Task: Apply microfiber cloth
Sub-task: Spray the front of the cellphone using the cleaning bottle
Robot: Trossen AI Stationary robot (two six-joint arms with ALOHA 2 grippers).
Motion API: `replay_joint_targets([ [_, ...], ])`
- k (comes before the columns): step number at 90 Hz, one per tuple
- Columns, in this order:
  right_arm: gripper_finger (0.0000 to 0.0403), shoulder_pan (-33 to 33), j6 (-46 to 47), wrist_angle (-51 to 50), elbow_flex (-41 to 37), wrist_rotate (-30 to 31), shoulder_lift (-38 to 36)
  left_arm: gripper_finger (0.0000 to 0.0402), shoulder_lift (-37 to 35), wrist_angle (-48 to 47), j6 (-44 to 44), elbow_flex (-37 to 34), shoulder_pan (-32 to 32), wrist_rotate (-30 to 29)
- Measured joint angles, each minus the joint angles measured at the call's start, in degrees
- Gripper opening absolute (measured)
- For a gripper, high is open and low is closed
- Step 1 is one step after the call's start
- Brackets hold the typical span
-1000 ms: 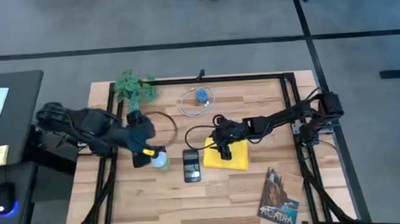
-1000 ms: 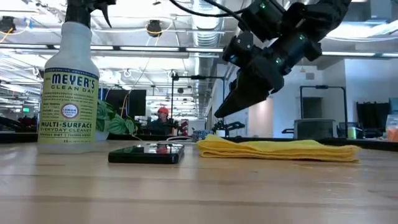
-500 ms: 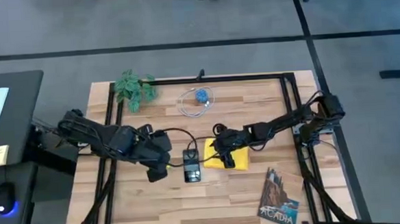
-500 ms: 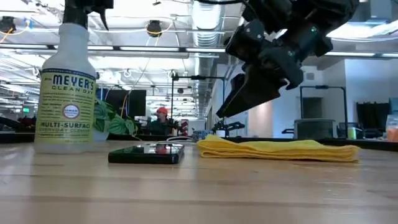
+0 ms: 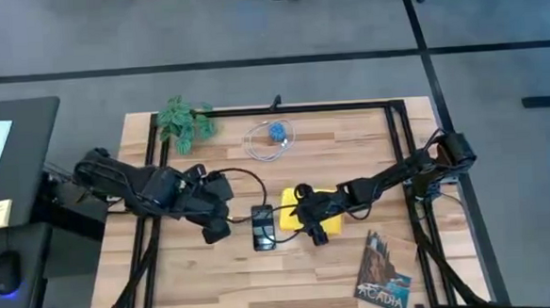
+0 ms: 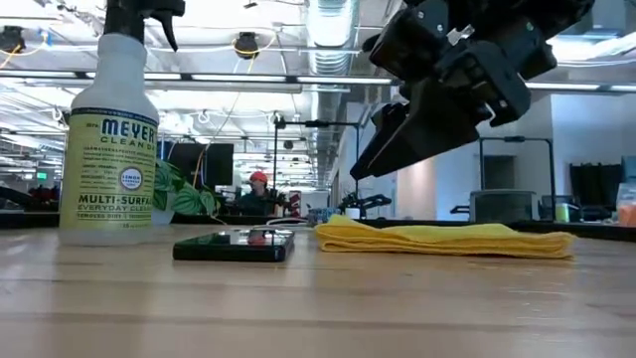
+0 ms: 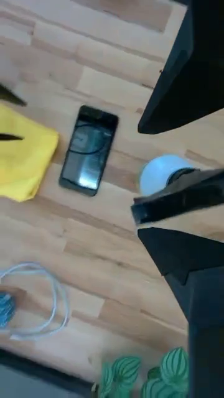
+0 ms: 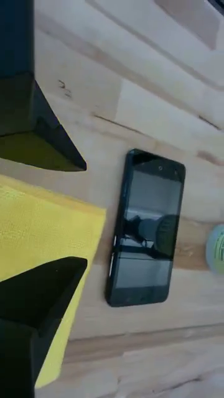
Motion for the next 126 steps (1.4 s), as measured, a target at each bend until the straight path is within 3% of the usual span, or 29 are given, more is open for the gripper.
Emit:
replay_joint_targets([
  [23, 0.0228, 0.17, 1.63, 0.75, 0.0, 0.17, 0.0, 0.0242, -2.65, 0.16, -11.37, -5.05, 0.99, 4.65],
  [39, 0.0228, 1.19, 2.05, 0.92, 0.0, 0.24, 0.0, 0.0242, -3.82, 0.04, -14.94, -13.61, 1.64, 10.39],
  [57, 0.0228, 2.92, 2.05, 1.08, 0.0, 0.39, 0.0, 0.0237, -3.76, 3.44, -15.99, -15.85, 1.62, 11.72],
  [70, 0.0228, 3.39, 2.08, 1.64, 0.0, 0.39, 0.0, 0.0197, -3.82, 3.42, -16.54, -15.85, 1.62, 12.87],
  [86, 0.0228, 3.45, 2.68, 2.92, 0.0, 0.42, 0.0, 0.009, -3.86, 6.66, -17.28, -15.78, 1.08, 16.21],
  [103, 0.0228, 3.63, 2.66, 3.67, 0.0, 0.44, 0.0, 0.0083, -3.67, 12.97, -20.86, -12.7, -2.11, 19.87],
  [126, 0.0228, 3.67, 2.62, 3.79, 0.0, 0.44, 0.0, 0.0078, -0.87, 24.47, -28.18, -10.62, -9.94, 15.79],
])
